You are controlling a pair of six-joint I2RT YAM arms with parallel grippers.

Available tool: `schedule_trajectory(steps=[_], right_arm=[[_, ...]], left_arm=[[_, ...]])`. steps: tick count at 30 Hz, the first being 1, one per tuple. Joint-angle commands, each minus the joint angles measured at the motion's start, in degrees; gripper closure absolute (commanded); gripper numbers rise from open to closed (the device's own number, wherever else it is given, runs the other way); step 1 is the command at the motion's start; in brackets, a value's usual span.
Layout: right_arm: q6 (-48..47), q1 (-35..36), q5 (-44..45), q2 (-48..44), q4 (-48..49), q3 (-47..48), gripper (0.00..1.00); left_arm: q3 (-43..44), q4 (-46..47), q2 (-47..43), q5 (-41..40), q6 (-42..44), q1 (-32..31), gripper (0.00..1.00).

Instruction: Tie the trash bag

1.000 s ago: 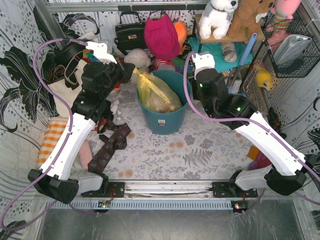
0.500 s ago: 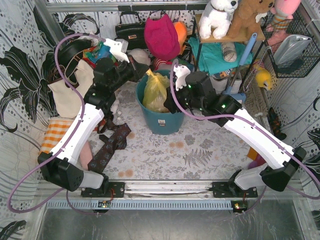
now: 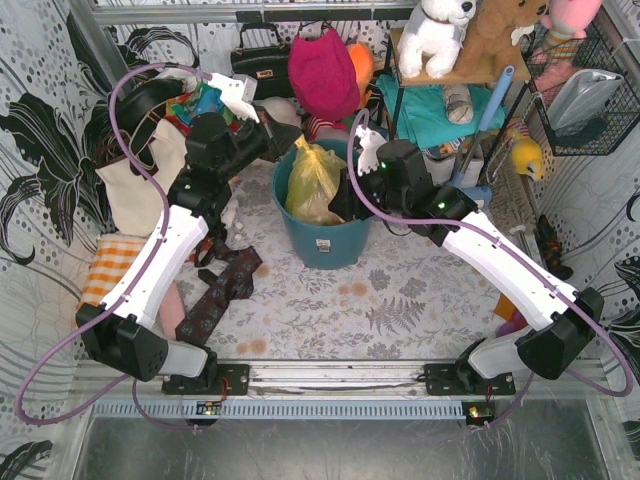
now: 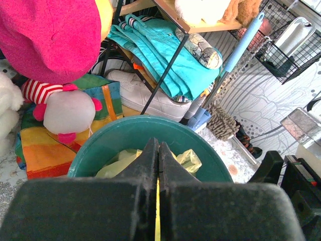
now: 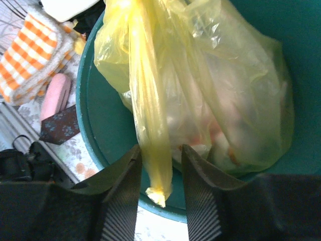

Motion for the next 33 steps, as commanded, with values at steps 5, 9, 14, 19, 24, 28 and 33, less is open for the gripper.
schedule_trajectory(steps=[5,9,14,19,24,28,33], right_arm=[[2.23,-0.61,-5.73,-0.43,5.35,-2.1,1.0],[2.84,-0.61,-9.47,-3.33,8.72,-3.12,1.0],[5.2,-0.53,-16.01,-7.43,10.45,-1.33,1.0],[9.02,-0.55,-23.82,-12.17,13.95,-1.9,1.0],[14.93,-0.47,-31.33,-14.53,20.16,-8.85,1.0],[17.71,0.05,-33.18,-16.47,23.56,-15.99,1.0],[20.18,2.35,-33.76,-17.95,27.28,-22.46,1.0]], left_arm=[[1.76,5.66,1.01,1.23,0.29,0.17,1.0],[0.12,10.59,2.28,-0.34,2.47,0.22,1.0],[-0.09,16.7,3.84,0.63,0.4,0.11,1.0],[-1.95,28.15,4.1,8.99,-2.75,-0.18,1.0],[-2.04,30.71,6.95,10.18,-3.1,-0.55,1.0],[-2.51,26.91,10.57,5.32,-1.52,-0.62,1.0],[-1.75,19.95,16.33,-2.19,-0.34,-0.68,1.0]])
